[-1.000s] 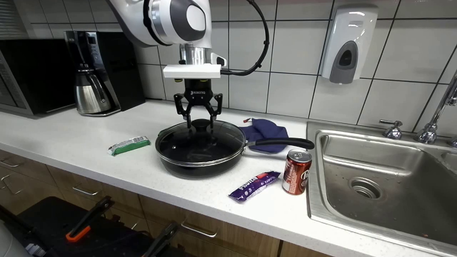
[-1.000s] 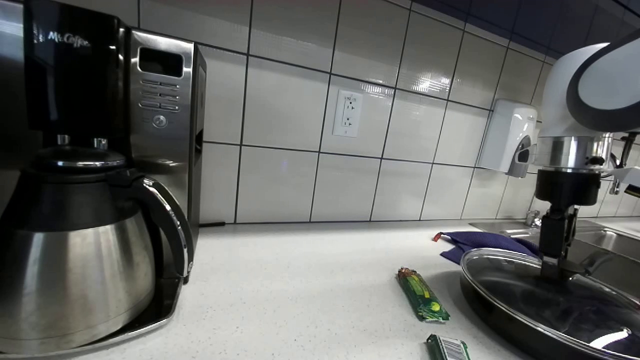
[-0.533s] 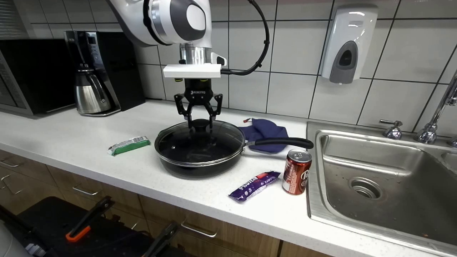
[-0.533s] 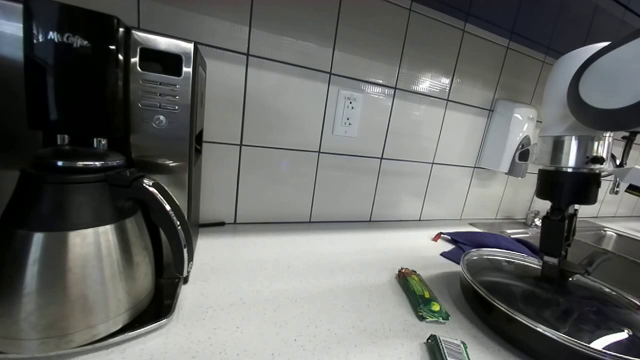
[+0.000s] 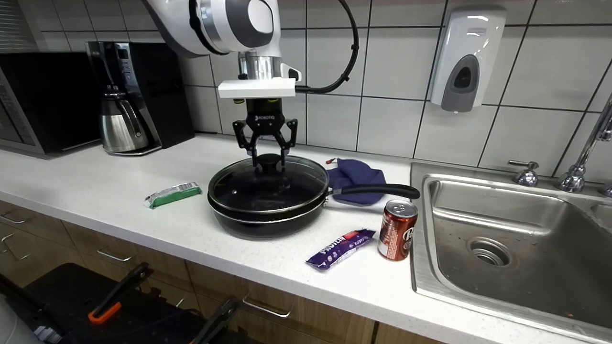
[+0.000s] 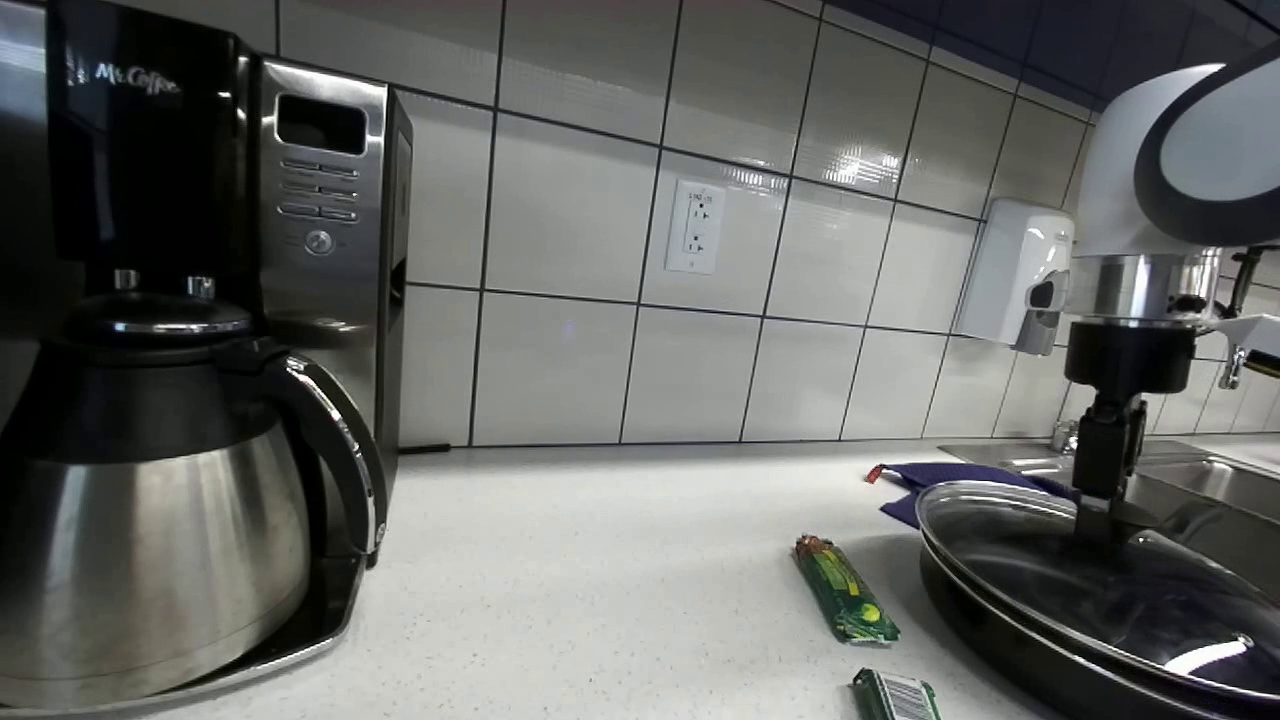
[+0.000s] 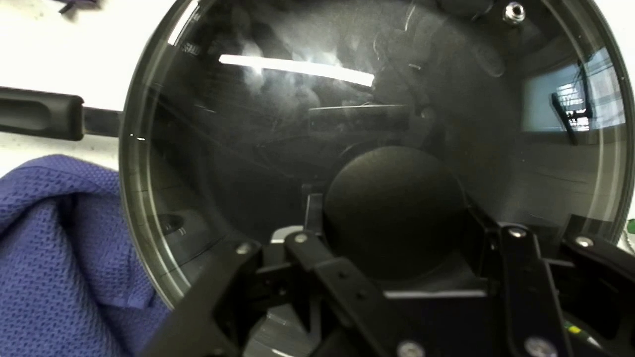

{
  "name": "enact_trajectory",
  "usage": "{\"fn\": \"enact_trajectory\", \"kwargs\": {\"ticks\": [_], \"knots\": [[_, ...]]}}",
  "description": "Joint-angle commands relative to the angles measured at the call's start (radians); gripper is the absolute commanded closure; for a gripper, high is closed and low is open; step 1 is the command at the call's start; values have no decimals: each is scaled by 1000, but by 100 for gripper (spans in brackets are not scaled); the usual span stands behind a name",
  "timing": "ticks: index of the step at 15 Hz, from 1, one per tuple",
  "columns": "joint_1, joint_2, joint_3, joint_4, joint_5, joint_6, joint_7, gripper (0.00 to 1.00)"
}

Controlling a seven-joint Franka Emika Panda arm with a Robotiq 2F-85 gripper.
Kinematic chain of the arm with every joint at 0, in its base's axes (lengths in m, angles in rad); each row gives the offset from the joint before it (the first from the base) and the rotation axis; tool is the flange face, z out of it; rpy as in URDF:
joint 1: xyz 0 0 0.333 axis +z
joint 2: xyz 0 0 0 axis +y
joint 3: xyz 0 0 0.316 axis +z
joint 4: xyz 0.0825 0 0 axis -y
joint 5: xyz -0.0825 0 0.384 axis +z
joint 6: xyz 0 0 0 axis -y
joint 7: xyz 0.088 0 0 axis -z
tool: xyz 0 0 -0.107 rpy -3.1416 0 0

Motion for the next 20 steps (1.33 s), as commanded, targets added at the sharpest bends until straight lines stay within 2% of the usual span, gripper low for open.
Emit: {"fn": "enact_trajectory", "kwargs": {"ticks": [1, 13, 20], "knots": [[9, -50, 20, 38, -16, -48, -12, 61], [71, -3, 86, 144, 0, -37, -33, 61], [131, 87, 156, 233, 30, -14, -12, 61]]}}
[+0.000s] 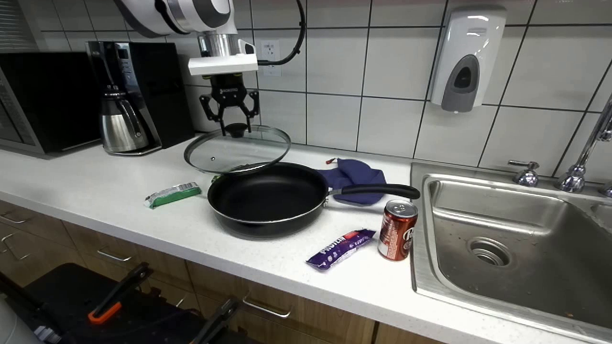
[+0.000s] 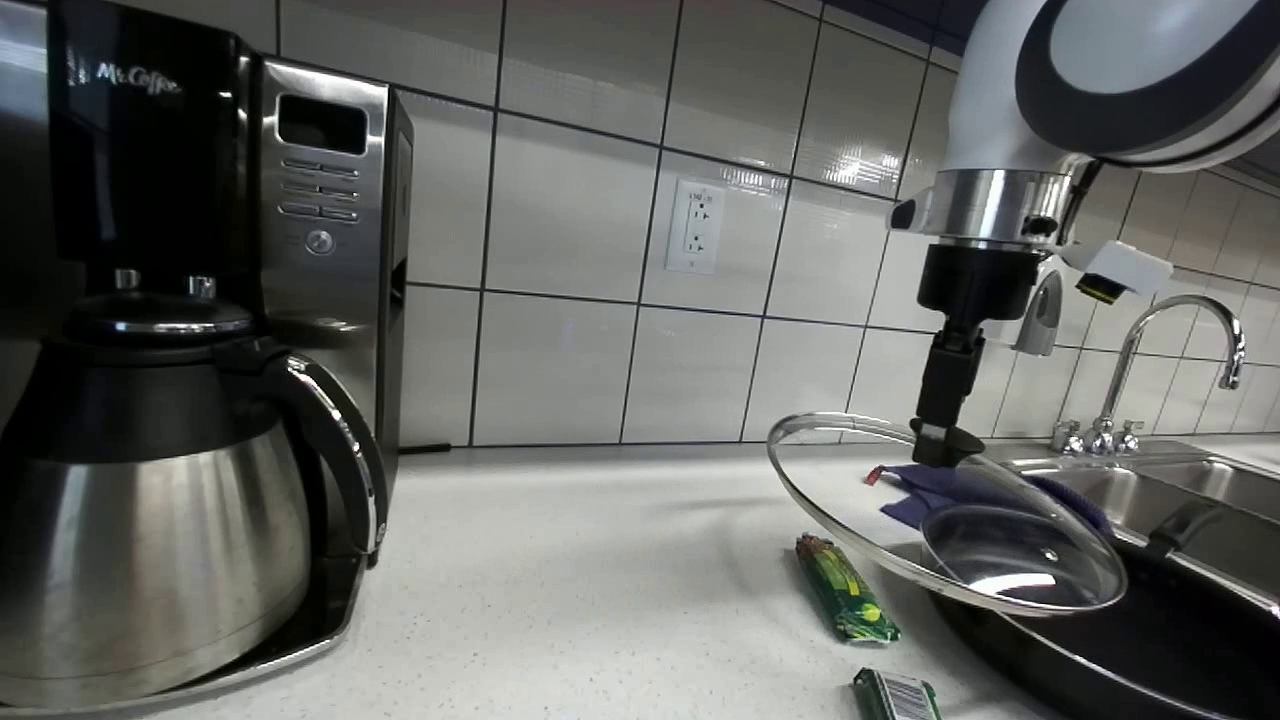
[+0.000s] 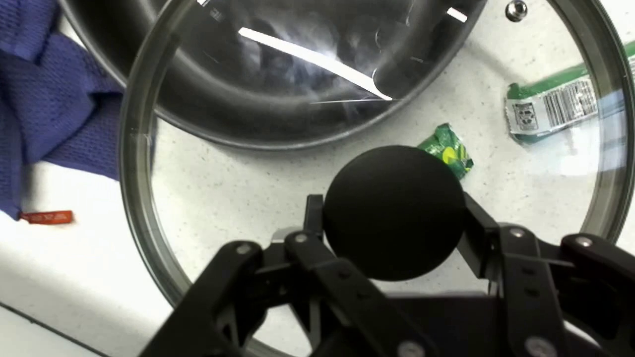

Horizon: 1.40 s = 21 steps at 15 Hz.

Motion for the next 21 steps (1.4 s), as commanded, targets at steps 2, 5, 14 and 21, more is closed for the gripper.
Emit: {"fn": "enact_trajectory", "kwargs": {"ticks": [2, 5, 14, 21], "knots": [[27, 73, 47, 105, 27, -21, 11, 61], [46, 128, 72, 163, 29, -38, 15, 61], [116, 296, 131, 351, -19, -87, -16, 61], [156, 400, 153, 454, -47, -117, -42, 61]]}}
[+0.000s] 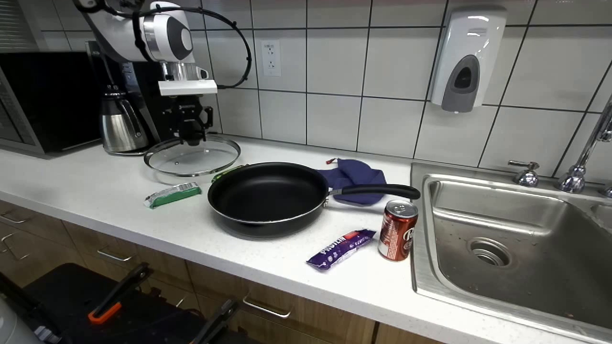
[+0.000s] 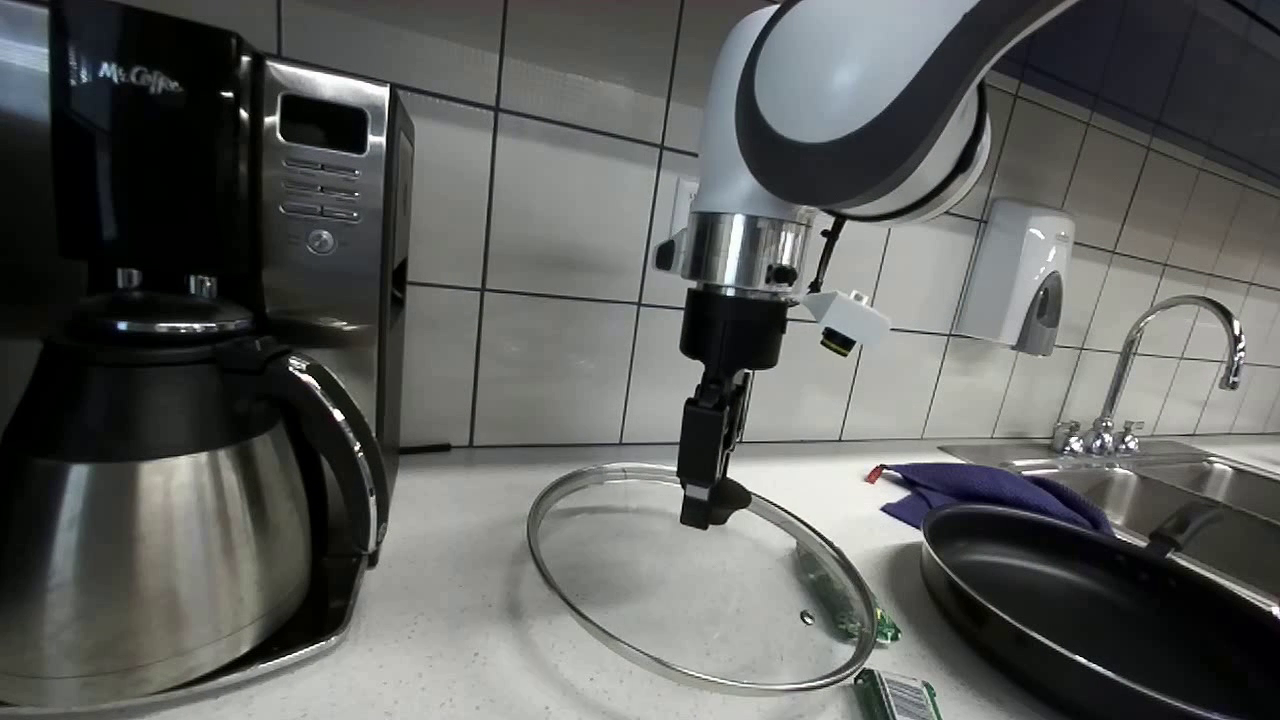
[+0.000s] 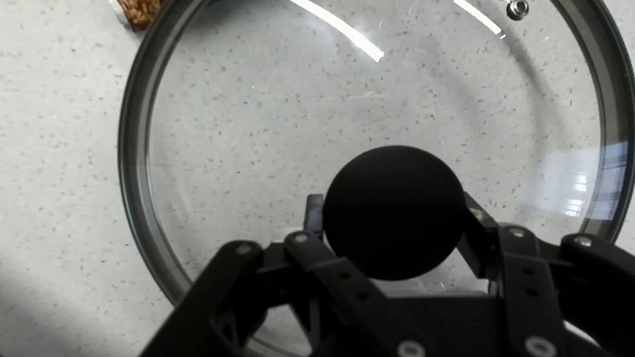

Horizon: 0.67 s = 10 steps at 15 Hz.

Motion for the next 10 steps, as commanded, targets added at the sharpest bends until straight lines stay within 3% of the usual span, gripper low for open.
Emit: {"fn": "enact_trajectory", "kwargs": {"ticks": [1, 10], "knots": [[14, 44, 16, 93, -36, -63, -25, 61], [70, 112, 35, 156, -93, -70, -52, 61]]}}
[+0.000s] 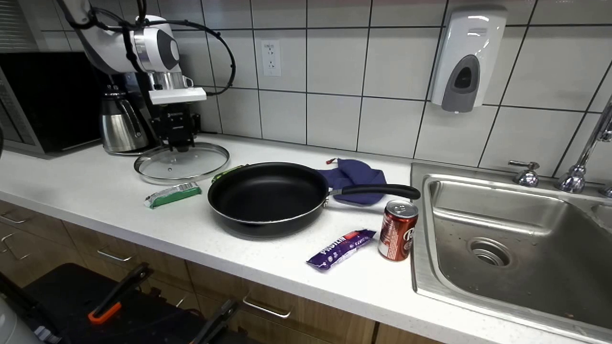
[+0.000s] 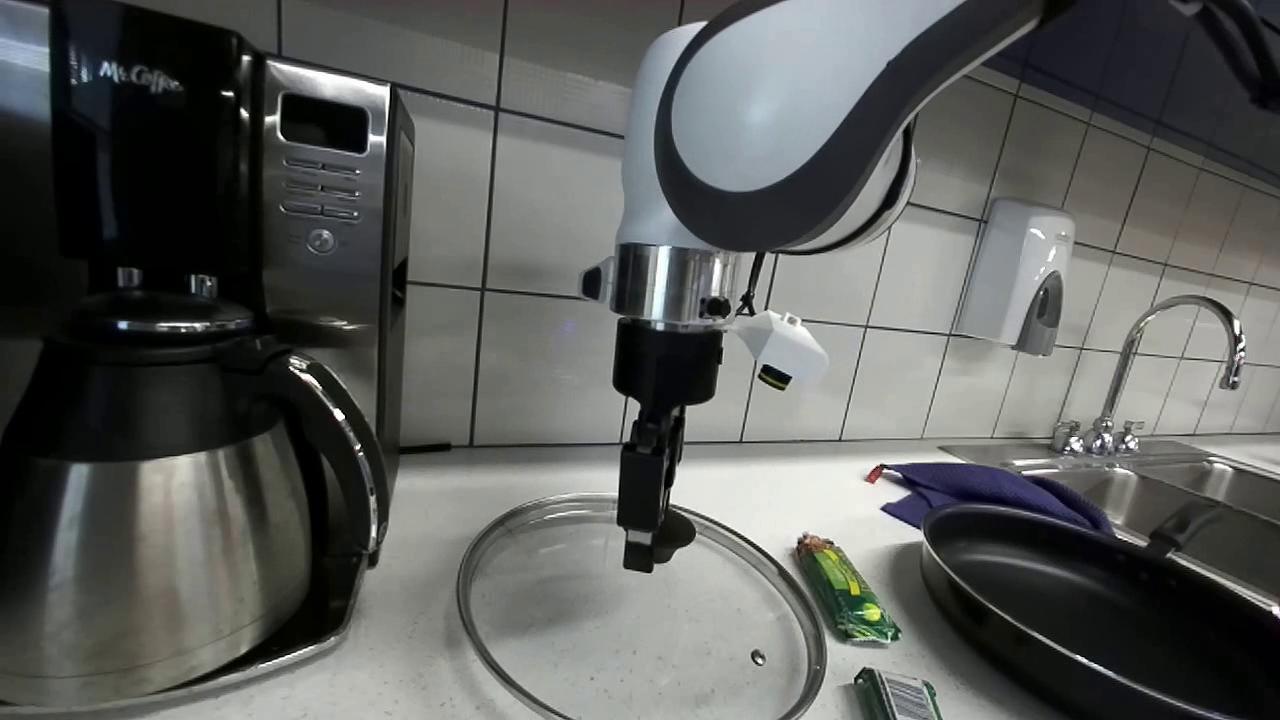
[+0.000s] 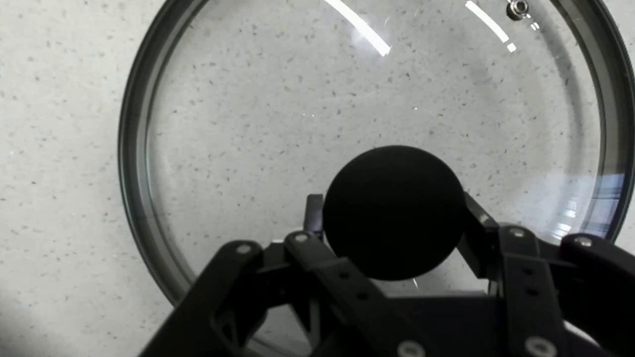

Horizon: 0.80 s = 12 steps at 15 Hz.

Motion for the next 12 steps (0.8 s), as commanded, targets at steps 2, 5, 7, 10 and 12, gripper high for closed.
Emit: {"fn": "enact_trajectory", "kwargs": {"ticks": [2, 5, 7, 10, 12], "knots": [[19, 24, 18, 76, -39, -53, -38, 61], [27, 39, 16, 91, -51, -57, -41, 61], [29, 47, 17, 99, -54, -60, -42, 61], [31, 59, 17, 113, -59, -72, -53, 60], [30, 62, 18, 121, -60, -82, -62, 10]]}}
